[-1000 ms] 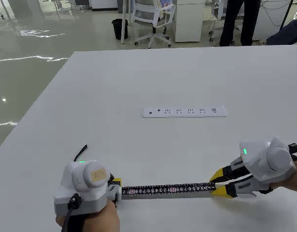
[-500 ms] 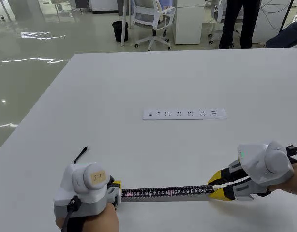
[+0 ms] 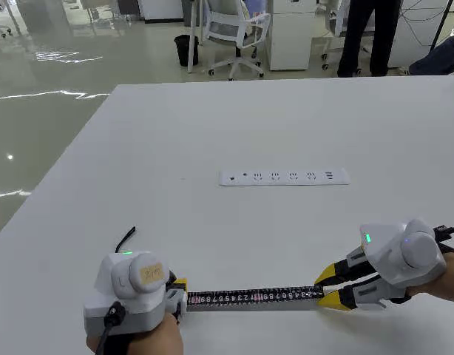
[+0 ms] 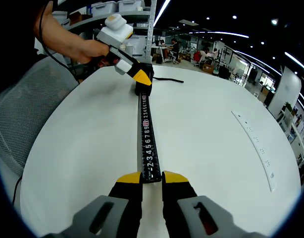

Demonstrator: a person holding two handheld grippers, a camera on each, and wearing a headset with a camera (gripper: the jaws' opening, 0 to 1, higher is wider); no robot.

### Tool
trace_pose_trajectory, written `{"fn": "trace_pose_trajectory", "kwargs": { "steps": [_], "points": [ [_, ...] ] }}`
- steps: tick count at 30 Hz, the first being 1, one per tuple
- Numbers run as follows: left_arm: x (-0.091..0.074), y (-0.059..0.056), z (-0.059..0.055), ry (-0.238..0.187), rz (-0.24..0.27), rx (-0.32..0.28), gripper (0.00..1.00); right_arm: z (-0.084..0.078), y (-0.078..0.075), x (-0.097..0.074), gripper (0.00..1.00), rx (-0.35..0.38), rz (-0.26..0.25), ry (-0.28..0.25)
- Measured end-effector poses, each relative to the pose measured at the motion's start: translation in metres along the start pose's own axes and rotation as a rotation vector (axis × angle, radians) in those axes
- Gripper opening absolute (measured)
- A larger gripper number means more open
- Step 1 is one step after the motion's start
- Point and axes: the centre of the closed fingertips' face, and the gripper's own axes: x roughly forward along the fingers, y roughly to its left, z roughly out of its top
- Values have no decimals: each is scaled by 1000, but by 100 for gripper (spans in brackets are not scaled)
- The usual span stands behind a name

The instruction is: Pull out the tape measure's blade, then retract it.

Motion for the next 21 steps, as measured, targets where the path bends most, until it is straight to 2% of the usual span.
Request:
{"fn": "trace_pose_trajectory", "kwargs": {
  "steps": [21],
  "points": [
    [-1,0,0,5,3,-2,56,7,0,4,14,-6,8,-13]
  ]
}}
